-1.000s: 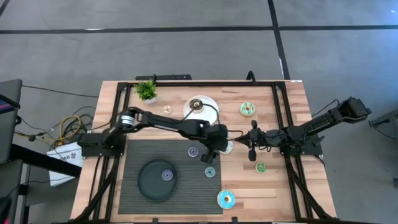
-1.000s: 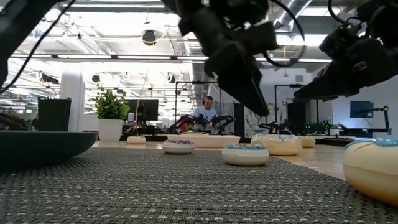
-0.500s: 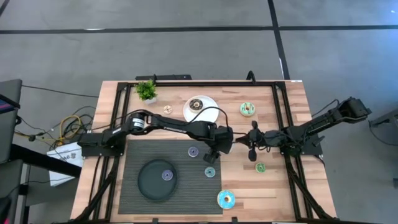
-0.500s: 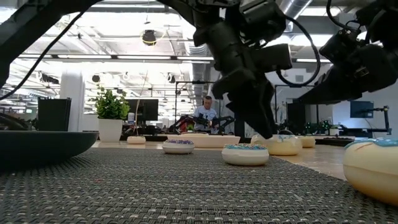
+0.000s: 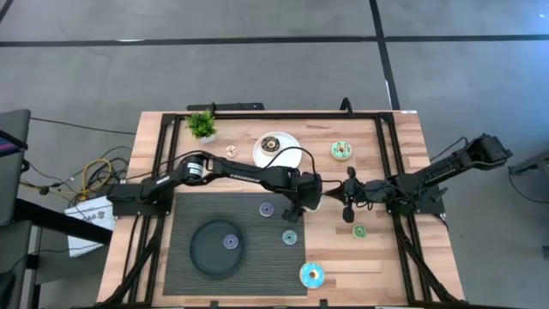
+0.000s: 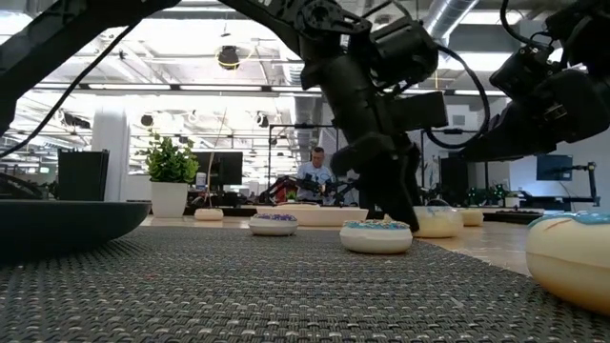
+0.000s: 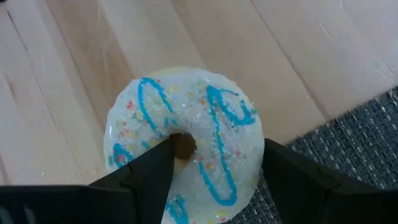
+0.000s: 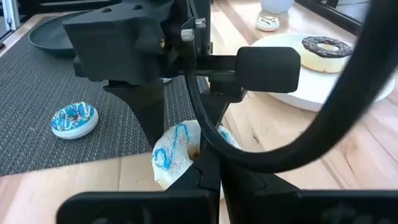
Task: Pick & Place donuts
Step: Put the large white donut on the white plate
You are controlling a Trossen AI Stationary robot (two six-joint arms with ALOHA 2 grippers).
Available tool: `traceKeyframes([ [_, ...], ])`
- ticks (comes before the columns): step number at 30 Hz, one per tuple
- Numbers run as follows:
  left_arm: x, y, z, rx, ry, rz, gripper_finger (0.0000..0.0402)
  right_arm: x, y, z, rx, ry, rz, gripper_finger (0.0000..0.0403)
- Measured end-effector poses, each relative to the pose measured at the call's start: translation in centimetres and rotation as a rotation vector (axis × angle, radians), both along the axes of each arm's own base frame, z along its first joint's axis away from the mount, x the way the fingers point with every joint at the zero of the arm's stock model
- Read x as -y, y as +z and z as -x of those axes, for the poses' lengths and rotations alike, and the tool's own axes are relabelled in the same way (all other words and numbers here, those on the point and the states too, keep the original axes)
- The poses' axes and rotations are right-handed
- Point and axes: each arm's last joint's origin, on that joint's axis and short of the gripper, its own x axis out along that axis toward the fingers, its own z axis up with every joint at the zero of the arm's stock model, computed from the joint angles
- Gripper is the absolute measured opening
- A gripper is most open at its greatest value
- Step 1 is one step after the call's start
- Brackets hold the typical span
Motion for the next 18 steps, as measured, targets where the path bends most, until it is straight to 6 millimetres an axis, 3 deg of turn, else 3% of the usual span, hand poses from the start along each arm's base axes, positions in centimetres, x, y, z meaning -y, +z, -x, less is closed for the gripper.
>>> traceKeyframes([
  [9, -0.05, 0.05, 0.04, -0.003, 0.007, -0.008, 0.0226, 0.01, -0.04, 0.02, -0.005, 0.0, 0.002, 0.0001],
  [18, -0.05, 0.03, 0.14, -0.014, 0.01, -0.007, 0.0175, 0.0, -0.04, 0.02, -0.005, 0.0, 0.002, 0.0001],
])
